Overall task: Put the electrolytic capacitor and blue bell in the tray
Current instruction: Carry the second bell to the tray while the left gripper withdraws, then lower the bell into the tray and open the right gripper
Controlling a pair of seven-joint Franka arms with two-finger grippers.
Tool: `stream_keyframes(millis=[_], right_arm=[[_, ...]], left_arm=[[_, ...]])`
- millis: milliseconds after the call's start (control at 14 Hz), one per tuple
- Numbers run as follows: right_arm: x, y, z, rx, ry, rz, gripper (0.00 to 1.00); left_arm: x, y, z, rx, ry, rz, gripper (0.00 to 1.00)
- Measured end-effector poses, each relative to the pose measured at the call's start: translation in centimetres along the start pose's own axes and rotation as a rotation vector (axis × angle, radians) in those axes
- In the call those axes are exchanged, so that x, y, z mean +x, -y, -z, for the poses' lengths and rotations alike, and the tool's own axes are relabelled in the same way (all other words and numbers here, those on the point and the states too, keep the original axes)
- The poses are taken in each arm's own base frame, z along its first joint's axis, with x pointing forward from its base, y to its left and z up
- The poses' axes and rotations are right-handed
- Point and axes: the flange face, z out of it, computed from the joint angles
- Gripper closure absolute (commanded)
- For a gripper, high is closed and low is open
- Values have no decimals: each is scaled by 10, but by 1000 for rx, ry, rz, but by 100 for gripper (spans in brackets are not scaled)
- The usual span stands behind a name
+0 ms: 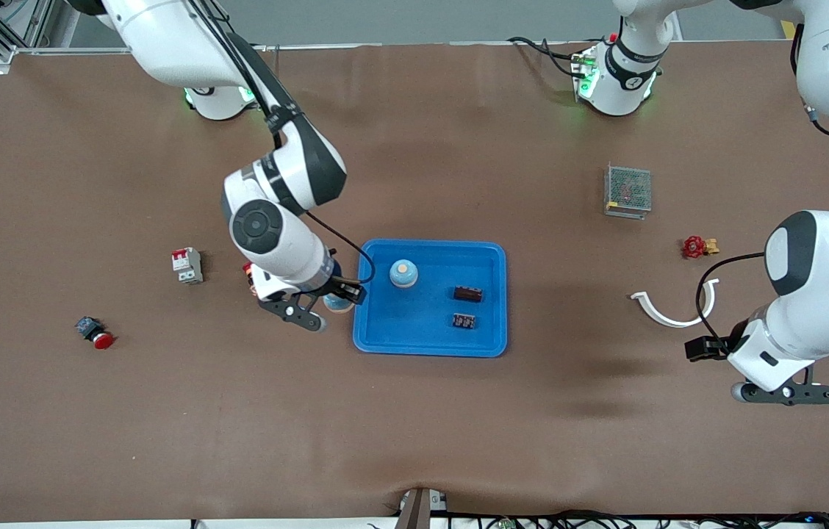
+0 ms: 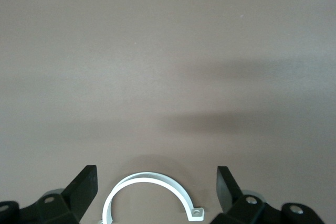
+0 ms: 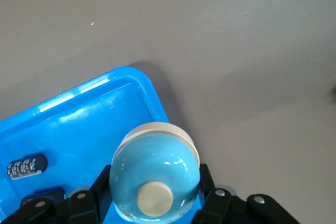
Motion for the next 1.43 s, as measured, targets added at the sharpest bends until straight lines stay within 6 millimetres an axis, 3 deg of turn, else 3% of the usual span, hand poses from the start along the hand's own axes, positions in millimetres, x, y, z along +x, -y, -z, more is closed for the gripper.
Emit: stream_keyframes(millis=[358, 645, 860, 1146, 1433], right_arm=[[-10, 20, -40, 13, -16, -6, 54], [-33, 50, -70, 0, -31, -20, 54], [-41, 62, -94, -15, -44, -9, 54], [-36, 62, -111, -36, -58, 3, 54], [-38, 62, -123, -37, -60, 10, 54]], left_arm=[[0, -55, 11, -14, -21, -21, 0], [-9, -81, 51, 11, -29, -45, 0], [-28, -69, 113, -23, -11, -1, 0], [-71, -34, 204, -46, 8, -27, 0], [-124, -31, 283, -34, 13, -39, 0]])
